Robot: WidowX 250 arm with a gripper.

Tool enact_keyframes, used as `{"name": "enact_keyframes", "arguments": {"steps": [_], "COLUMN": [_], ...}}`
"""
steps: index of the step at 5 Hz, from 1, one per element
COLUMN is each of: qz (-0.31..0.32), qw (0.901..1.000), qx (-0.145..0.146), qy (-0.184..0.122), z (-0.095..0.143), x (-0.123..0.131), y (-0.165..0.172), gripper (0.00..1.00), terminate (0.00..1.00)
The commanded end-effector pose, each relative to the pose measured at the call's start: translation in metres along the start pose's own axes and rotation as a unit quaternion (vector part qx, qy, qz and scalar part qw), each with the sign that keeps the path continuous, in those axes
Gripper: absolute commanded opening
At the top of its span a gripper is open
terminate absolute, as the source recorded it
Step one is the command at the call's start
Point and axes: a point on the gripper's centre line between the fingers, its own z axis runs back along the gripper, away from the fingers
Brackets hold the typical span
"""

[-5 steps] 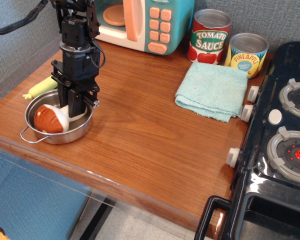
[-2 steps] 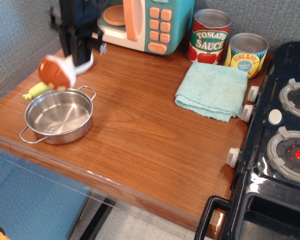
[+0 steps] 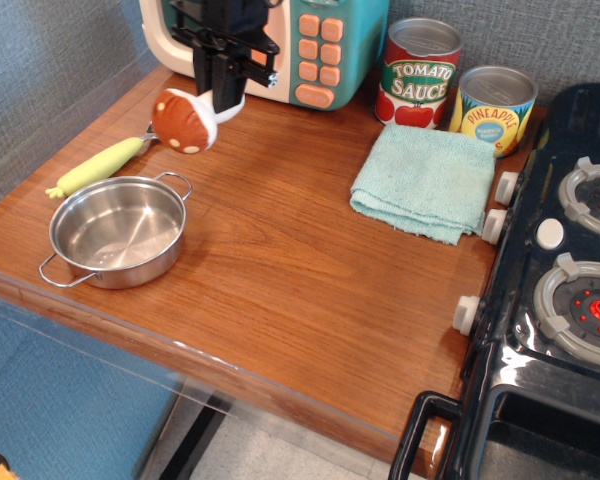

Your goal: Place the white item between the pot and the microwave

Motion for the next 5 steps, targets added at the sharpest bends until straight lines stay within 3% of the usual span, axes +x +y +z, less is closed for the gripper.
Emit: {"name": "enact_keyframes", "arguments": {"steps": [1, 2, 3, 4, 5], "qz": [0.047, 0.050, 0.041, 0.023, 0.012], "qw": [0.9987, 0.9987, 0.9988, 0.9982, 0.9978], "qx": [0.021, 0.010, -0.009, -0.003, 0.002], "qy": [-0.001, -0.007, -0.026, -0.056, -0.066], "z": [-0.002, -0.004, -0.002, 0.010, 0.015], "x": [0.015, 0.015, 0.012, 0.006, 0.002], "y": [0.039, 0.042, 0.035, 0.025, 0.022], "gripper": [0.00, 1.00, 1.00, 1.00, 1.00], "terminate": [0.00, 0.00, 0.00, 0.00, 0.00]}}
